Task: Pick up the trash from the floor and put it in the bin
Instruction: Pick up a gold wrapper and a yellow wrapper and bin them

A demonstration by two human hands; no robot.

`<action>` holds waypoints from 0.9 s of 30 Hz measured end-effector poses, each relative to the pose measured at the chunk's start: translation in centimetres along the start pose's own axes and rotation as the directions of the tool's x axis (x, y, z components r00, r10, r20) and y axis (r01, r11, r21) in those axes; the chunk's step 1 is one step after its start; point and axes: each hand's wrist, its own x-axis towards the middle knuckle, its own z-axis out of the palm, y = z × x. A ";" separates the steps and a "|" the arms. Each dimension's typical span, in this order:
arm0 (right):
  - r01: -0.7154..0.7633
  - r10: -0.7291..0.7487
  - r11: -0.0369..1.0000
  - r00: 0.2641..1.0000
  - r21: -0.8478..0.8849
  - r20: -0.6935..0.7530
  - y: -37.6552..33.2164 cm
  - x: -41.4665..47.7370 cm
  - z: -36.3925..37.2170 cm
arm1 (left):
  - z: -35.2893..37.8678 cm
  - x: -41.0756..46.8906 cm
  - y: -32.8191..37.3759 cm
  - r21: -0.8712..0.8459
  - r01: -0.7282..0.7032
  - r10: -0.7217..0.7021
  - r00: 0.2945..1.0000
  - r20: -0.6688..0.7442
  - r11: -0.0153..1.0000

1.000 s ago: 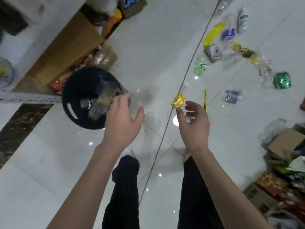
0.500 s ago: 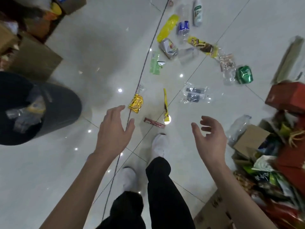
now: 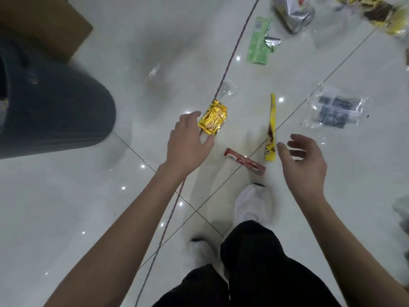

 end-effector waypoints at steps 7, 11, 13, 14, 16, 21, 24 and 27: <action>0.100 -0.099 0.995 0.994 0.017 -0.045 5.6 4.9 4.2 | 7.5 6.6 -3.0 0.171 0.025 -0.015 0.998 -0.057 0.985; 0.101 -0.100 0.995 0.991 0.010 -0.086 7.7 6.1 5.5 | 9.8 8.0 -3.9 0.307 -0.015 0.052 0.992 -0.113 0.952; 0.103 -0.102 0.995 0.989 0.006 -0.106 8.5 6.3 5.7 | 10.4 8.3 -4.2 0.329 -0.040 0.097 0.983 -0.158 0.943; 0.105 -0.103 0.995 0.989 0.005 -0.107 8.9 6.4 5.8 | 10.6 8.3 -4.2 0.329 -0.050 0.112 0.979 -0.171 0.943; 0.095 -0.095 0.995 0.990 -0.006 -0.107 9.4 6.5 6.0 | 11.0 8.2 -4.3 0.312 -0.063 0.124 0.976 -0.180 0.948; 0.101 -0.110 0.990 0.990 -0.101 -0.085 10.3 7.0 6.3 | 11.4 7.4 -3.9 0.180 -0.056 0.084 0.985 -0.153 0.982; 0.076 -0.091 0.982 0.993 -0.170 -0.079 10.5 7.3 7.0 | 11.5 6.8 -3.5 0.022 -0.062 0.064 0.989 -0.131 0.998; 0.059 -0.079 0.969 0.994 -0.238 -0.073 10.4 7.6 7.8 | 11.3 6.2 -3.1 -0.095 -0.102 0.088 0.987 -0.135 0.990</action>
